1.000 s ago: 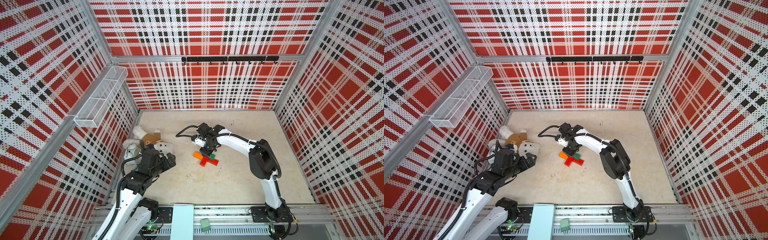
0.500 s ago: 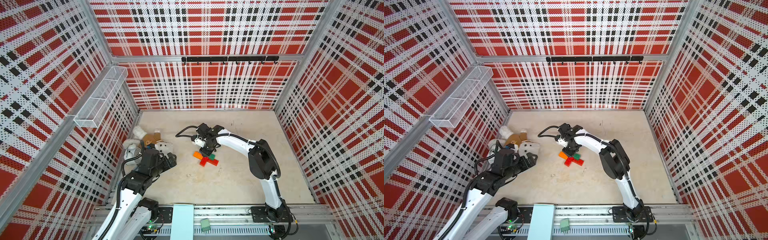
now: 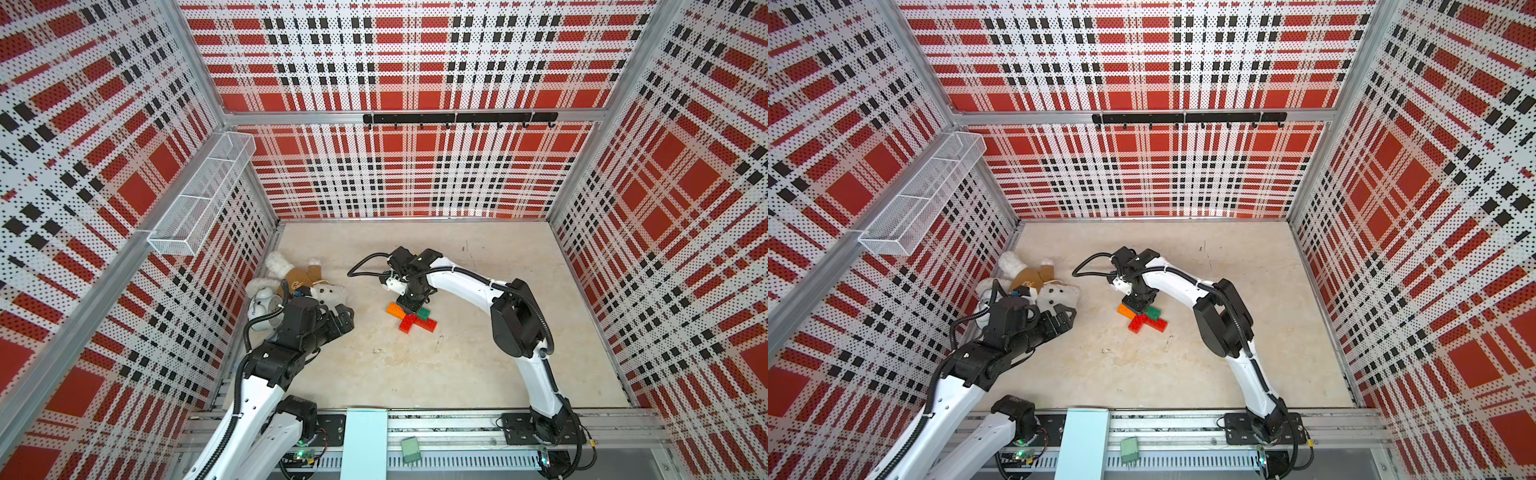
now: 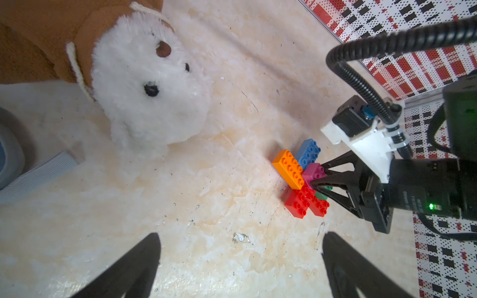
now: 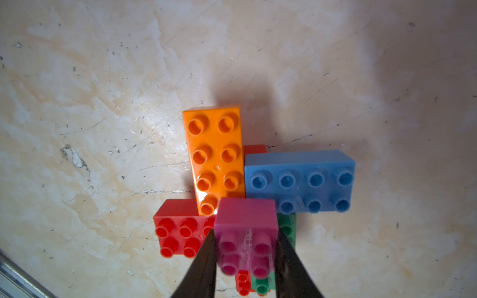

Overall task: Assemble a small pinwheel with lego
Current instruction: Assemble the lego brick with the lego brick.

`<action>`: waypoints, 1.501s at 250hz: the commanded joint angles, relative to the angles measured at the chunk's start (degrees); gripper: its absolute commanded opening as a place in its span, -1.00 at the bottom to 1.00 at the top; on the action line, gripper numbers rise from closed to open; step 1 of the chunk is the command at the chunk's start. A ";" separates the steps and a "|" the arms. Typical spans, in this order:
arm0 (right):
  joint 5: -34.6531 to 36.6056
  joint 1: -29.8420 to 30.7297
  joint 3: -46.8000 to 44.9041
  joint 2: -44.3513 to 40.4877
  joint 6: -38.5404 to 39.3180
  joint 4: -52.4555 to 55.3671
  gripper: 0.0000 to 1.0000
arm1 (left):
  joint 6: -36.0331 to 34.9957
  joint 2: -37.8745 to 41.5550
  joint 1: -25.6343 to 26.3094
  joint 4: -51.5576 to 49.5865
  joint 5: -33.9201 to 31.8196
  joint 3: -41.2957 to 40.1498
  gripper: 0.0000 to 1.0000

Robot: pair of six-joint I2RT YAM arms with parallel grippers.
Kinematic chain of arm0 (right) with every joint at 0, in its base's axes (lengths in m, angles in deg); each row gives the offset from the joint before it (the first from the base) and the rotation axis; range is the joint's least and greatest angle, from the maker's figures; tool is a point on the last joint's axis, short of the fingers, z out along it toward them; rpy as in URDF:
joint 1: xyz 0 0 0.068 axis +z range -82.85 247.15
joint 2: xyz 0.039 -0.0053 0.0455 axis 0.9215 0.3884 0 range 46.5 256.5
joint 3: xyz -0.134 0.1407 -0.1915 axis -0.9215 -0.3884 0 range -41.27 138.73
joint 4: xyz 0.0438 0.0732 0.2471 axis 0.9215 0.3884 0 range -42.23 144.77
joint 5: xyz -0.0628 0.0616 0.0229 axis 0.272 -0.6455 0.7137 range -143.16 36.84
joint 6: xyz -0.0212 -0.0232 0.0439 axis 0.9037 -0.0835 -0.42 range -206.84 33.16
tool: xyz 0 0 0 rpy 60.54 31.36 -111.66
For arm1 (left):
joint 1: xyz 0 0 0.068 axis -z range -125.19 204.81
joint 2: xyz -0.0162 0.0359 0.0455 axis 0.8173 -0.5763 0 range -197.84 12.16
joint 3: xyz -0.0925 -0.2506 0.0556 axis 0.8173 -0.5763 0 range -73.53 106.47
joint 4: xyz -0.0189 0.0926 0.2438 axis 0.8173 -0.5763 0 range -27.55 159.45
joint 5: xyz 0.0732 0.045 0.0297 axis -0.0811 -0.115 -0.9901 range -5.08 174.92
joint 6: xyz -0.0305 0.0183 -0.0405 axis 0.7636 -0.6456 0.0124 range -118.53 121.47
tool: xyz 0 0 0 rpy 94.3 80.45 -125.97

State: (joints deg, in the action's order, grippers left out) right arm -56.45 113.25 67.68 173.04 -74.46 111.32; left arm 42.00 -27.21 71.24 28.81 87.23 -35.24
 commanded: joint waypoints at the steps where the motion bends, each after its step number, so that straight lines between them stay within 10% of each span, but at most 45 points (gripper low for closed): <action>1: -3.03 1.69 -0.55 6.91 1.40 4.14 -0.83 | -0.02 0.46 -0.41 0.78 -0.63 -0.36 0.99; 153: 2.20 2.62 -2.78 9.77 -4.98 2.84 -0.90 | -1.04 -0.26 -0.43 0.71 -1.86 0.95 0.99; 282: 15.34 -3.49 -9.61 -5.97 -34.02 4.12 -0.79 | -1.05 -0.31 -0.42 1.66 -1.39 0.57 0.99; 375: 11.64 -6.21 -16.49 -12.00 -45.18 -4.10 -0.37 | -0.61 -1.50 -0.32 4.78 0.77 -0.06 0.99</action>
State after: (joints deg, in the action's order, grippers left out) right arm -43.77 106.87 52.14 162.84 -115.07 110.81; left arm 41.48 -28.96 71.24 31.52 87.56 -35.24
